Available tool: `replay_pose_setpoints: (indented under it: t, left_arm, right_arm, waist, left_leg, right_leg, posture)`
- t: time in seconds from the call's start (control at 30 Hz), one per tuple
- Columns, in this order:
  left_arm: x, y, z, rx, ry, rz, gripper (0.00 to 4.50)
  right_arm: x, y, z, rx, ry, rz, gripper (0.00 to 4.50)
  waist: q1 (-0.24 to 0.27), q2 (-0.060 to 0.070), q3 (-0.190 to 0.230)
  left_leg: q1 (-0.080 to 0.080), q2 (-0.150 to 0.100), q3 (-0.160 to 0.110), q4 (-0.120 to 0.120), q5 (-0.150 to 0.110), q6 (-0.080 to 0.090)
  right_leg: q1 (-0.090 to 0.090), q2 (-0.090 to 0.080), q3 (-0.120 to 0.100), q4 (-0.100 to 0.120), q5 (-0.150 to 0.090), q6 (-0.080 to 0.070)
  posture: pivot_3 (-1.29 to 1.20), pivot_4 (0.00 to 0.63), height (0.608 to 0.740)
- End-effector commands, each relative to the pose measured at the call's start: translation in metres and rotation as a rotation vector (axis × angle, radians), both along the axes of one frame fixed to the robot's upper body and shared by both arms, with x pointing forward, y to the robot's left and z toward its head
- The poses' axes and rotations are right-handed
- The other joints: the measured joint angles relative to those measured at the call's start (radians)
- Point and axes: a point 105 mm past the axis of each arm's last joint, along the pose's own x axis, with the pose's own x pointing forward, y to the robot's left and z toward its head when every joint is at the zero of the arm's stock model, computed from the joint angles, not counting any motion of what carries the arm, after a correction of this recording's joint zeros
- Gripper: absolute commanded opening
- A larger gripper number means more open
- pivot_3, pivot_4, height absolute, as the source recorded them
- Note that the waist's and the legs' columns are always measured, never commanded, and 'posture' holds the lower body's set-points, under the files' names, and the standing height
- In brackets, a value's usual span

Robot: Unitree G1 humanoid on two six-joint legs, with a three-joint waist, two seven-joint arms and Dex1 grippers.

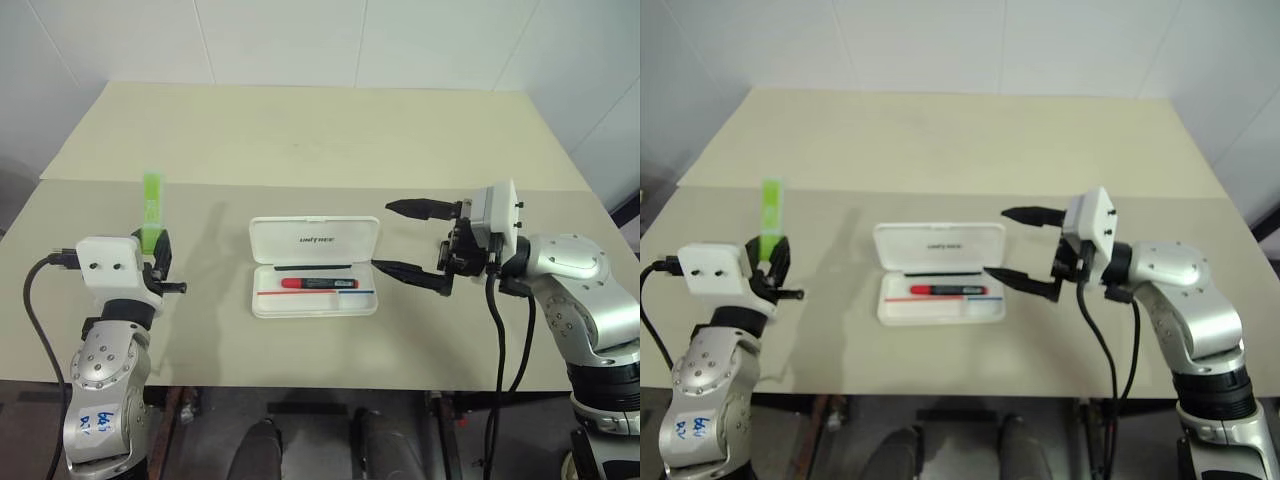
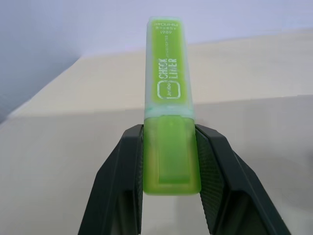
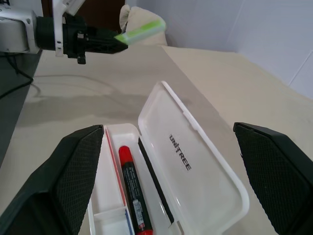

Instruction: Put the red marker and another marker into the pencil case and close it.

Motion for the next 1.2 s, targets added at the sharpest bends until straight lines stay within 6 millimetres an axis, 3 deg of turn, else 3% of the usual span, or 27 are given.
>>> replay_pose_setpoints:
  t: [0.03,0.2,0.3,0.37,0.5,0.67,0.8,1.2]
  left_arm:
    - [-0.008,-0.031,0.023,0.199,-0.128,-0.227,1.03]
    - [-0.018,-0.059,0.023,0.349,-0.163,-0.458,1.03]
    - [-0.021,-0.068,0.019,0.38,-0.155,-0.552,1.03]
    - [-0.029,-0.082,0.017,0.37,-0.143,-0.712,1.03]
    - [-0.048,-0.1,0.002,0.353,-0.044,-0.989,1.03]
    - [-0.061,-0.109,-0.016,0.365,0.044,-1.176,1.03]
    - [-0.053,-0.11,-0.032,0.474,0.113,-1.284,1.03]
    - [-0.02,-0.102,-0.045,0.626,0.197,-1.371,1.03]
  right_arm:
    - [0.002,-0.007,0.008,0.011,-0.06,-0.037,4.5]
    - [0.007,-0.013,0.009,0.004,-0.074,-0.071,4.5]
    - [0.009,-0.016,0.009,-0.002,-0.08,-0.086,4.5]
    - [0.01,-0.02,0.009,-0.01,-0.082,-0.112,4.5]
    - [0.008,-0.029,0.01,-0.016,-0.085,-0.146,4.5]
    - [-0.003,-0.032,0.008,-0.02,-0.06,-0.141,4.5]
    - [-0.017,-0.033,0.001,-0.039,-0.019,-0.123,4.5]
    - [-0.033,-0.023,-0.008,-0.018,0.01,-0.143,4.5]
  waist:
    - [0.0,0.0,0.0]
    - [-0.001,0.0,0.0]
    - [-0.001,0.0,0.0]
    - [-0.002,0.0,0.0]
    - [-0.001,0.001,0.0]
    - [-0.001,0.001,0.0]
    - [-0.001,0.002,0.0]
    - [-0.001,0.002,0.0]
  left_leg:
    - [0.0,0.0,0.0,0.0,0.0,0.0]
    - [0.0,0.0,0.002,-0.001,0.0,0.0]
    - [0.001,0.0,0.002,-0.003,0.0,0.0]
    - [0.001,0.0,0.002,-0.003,0.0,0.001]
    - [0.001,0.0,0.002,-0.004,0.0,0.001]
    - [0.001,0.0,0.003,-0.004,0.0,0.001]
    - [0.002,0.0,0.003,-0.004,0.0,0.001]
    - [0.001,0.0,0.004,-0.005,0.0,0.002]
  right_leg:
    - [0.0,0.0,0.0,0.0,0.0,0.0]
    - [0.0,0.0,0.001,-0.001,0.0,0.0]
    - [-0.001,0.0,0.001,-0.001,0.0,0.0]
    - [-0.001,0.0,0.001,0.0,0.0,0.0]
    - [-0.001,0.0,0.002,-0.001,0.0,0.0]
    - [-0.001,0.0,0.002,-0.001,0.0,0.0]
    - [-0.001,0.0,0.002,0.0,0.0,0.0]
    - [-0.002,0.0,0.003,0.0,0.0,0.0]
  posture:
    - [0.0,0.15,0.74]
    - [0.0,0.15,0.74]
    - [0.0,0.15,0.74]
    - [0.0,0.15,0.74]
    - [0.0,0.15,0.74]
    - [0.0,0.15,0.74]
    - [0.0,0.15,0.74]
    - [0.0,0.15,0.74]
